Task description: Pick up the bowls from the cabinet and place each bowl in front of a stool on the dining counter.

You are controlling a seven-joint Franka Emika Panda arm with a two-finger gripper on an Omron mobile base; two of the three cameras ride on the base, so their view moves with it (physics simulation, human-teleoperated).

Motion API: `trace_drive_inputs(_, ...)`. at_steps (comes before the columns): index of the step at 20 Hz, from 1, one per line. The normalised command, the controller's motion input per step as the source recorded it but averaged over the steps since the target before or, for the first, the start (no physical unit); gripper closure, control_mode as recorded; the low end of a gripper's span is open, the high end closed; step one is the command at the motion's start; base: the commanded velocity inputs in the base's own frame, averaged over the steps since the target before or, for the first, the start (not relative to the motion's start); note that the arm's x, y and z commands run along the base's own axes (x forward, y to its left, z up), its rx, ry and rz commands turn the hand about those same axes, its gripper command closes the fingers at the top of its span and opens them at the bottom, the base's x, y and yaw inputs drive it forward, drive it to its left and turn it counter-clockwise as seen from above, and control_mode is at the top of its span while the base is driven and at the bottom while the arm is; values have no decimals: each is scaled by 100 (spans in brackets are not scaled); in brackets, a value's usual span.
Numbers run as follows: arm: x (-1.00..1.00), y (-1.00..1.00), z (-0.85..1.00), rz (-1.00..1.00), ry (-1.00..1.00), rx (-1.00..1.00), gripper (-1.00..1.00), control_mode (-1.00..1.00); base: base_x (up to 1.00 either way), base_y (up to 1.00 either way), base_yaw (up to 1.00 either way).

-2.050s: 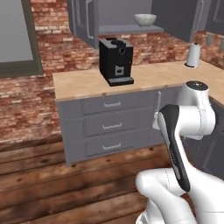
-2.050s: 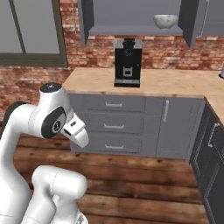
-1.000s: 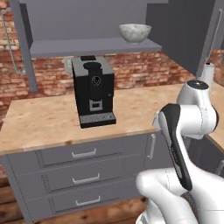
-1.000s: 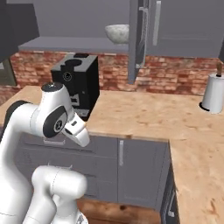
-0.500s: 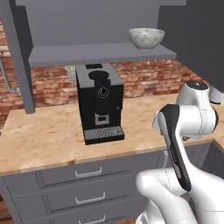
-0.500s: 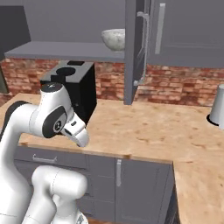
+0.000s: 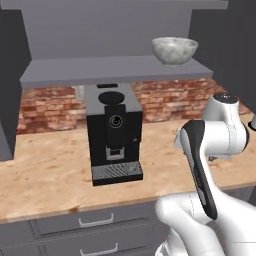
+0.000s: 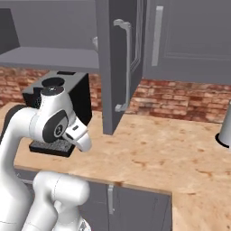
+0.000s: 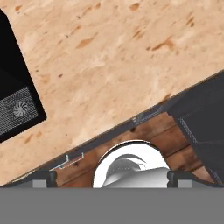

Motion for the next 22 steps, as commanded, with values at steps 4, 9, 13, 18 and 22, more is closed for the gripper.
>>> trace_drive_inputs(4,0,0,0,0,0,0,-100,100,32,-40,5)
trace_drive_inputs(9,0,0,0,0,0,0,-100,100,22,-9,-1)
trace_drive_inputs(13,0,0,0,0,0,0,-100,100,31,9,-1)
trace_drive_inputs(18,0,0,0,0,0,0,-100,100,38,18,0)
trace_drive_inputs(22,0,0,0,0,0,0,-100,100,41,18,0)
